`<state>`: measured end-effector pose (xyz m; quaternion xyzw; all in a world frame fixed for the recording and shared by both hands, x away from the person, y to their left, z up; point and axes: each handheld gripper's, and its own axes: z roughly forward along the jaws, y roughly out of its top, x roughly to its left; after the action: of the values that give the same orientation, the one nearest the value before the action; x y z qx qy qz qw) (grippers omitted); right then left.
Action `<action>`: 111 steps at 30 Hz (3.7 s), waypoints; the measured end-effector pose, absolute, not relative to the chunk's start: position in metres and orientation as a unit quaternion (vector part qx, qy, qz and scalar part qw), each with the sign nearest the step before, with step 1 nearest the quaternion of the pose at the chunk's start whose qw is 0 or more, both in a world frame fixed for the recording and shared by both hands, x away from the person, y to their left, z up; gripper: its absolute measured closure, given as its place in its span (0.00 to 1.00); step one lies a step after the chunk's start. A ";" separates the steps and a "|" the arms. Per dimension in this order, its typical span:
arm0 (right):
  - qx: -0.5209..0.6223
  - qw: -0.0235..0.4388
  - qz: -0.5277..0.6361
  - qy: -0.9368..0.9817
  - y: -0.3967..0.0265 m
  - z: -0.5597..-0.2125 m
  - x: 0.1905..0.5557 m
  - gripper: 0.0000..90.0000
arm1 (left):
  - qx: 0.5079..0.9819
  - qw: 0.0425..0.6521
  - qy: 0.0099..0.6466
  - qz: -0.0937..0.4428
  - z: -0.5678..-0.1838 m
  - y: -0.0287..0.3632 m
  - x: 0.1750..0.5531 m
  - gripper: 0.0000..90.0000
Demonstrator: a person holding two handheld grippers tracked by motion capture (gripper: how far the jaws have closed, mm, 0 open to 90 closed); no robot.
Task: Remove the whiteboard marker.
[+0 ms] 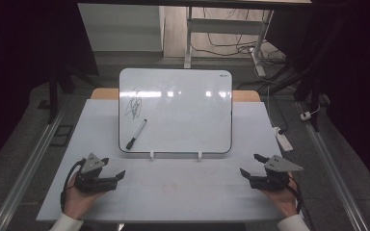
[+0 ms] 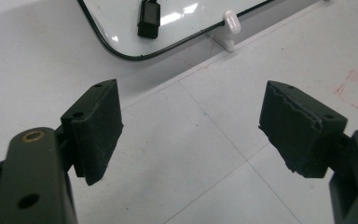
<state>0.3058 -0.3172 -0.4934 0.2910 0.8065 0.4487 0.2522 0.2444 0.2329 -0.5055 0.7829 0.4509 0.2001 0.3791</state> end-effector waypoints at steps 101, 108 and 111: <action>0.288 0.153 0.496 0.805 -0.259 -0.485 0.300 0.37 | 0.810 0.456 0.283 0.235 -0.417 0.094 0.327 0.90; 0.276 0.109 0.501 0.813 -0.215 -0.481 0.309 0.40 | 0.815 0.472 0.258 0.213 -0.417 0.062 0.322 0.90; 0.278 0.093 0.511 0.808 -0.199 -0.477 0.314 0.42 | 0.818 0.476 0.247 0.208 -0.417 0.047 0.320 0.90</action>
<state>0.3138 -0.1994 -0.4770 0.2779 0.8083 0.5106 0.0929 0.3198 0.0467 -0.4168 0.8180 0.2466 0.2080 0.4763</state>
